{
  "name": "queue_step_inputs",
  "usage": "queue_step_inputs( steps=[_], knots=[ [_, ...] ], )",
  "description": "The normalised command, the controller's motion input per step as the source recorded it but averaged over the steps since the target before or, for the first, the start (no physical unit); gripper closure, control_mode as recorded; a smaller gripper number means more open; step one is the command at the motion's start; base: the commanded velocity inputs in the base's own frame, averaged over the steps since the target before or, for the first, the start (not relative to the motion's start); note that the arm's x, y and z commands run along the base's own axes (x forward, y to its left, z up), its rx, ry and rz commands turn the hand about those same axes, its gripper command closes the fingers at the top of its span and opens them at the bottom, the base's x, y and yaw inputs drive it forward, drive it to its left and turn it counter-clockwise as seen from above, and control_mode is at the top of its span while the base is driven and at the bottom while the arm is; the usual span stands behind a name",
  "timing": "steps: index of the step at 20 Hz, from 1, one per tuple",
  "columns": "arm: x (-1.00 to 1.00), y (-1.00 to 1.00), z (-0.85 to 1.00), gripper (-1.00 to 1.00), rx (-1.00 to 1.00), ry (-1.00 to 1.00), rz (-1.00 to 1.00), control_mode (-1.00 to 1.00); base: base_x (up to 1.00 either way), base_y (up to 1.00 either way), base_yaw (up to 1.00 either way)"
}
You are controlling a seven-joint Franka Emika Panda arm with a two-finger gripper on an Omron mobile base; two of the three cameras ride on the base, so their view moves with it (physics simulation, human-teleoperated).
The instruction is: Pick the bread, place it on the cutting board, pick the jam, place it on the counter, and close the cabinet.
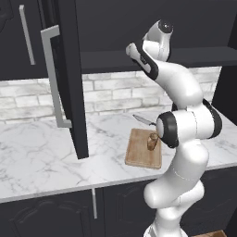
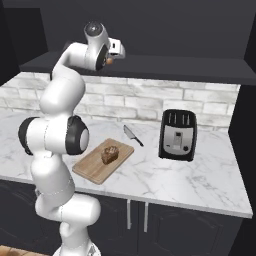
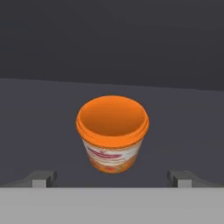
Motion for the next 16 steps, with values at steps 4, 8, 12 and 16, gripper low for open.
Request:
queue_step_inputs(
  steps=[4,8,12,16],
  knots=[
    [0.3,0.02,0.07,-1.0,0.0,0.0,0.0,-1.0,0.0,0.0,0.0],
    [0.25,0.0,0.07,-1.0,0.0,0.0,0.0,-1.0,0.0,0.0,0.0],
    [0.2,0.02,0.0,-1.0,0.0,0.0,0.0,-1.0,0.0,0.0,0.0],
    [0.18,0.09,0.0,-1.0,0.0,0.0,0.0,-1.0,0.0,0.0,0.0]
  ],
)
